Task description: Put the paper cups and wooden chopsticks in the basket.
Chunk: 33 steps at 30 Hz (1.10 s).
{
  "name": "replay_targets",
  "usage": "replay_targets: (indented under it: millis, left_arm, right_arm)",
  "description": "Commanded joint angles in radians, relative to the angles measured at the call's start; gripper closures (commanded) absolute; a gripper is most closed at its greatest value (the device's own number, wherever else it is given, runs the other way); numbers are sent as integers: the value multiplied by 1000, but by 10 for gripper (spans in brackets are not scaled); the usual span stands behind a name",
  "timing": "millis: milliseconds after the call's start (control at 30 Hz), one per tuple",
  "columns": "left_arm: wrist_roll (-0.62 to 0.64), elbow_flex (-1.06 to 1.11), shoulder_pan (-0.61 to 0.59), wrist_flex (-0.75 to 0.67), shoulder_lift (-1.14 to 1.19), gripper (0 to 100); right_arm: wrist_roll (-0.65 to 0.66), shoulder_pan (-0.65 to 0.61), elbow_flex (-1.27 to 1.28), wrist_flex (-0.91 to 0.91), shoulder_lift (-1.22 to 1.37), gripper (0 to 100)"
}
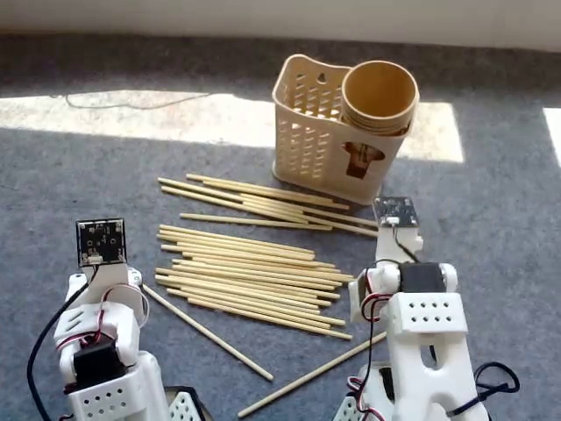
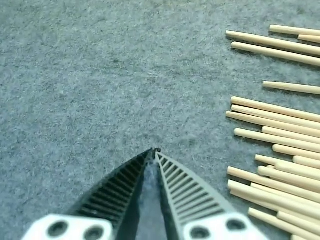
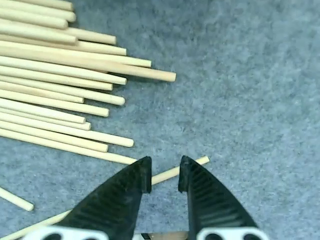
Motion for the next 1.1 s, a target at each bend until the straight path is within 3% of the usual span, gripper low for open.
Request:
replay_targets:
  millis: [0, 133, 400, 1067]
  left_arm:
    - [-6, 18, -18, -2, -10, 989]
    - [-6, 24, -18, -21, -10, 989]
    - [-6, 24, -18, -20, -10, 989]
    - [-6, 24, -18, -17, -10, 989]
  right_arm:
    - [-91, 7, 4, -18, 16, 892]
    - [-198, -25, 5, -22, 18, 892]
    - [-199, -54, 119, -116, 19, 892]
    - [-158, -21, 139, -131, 19, 892]
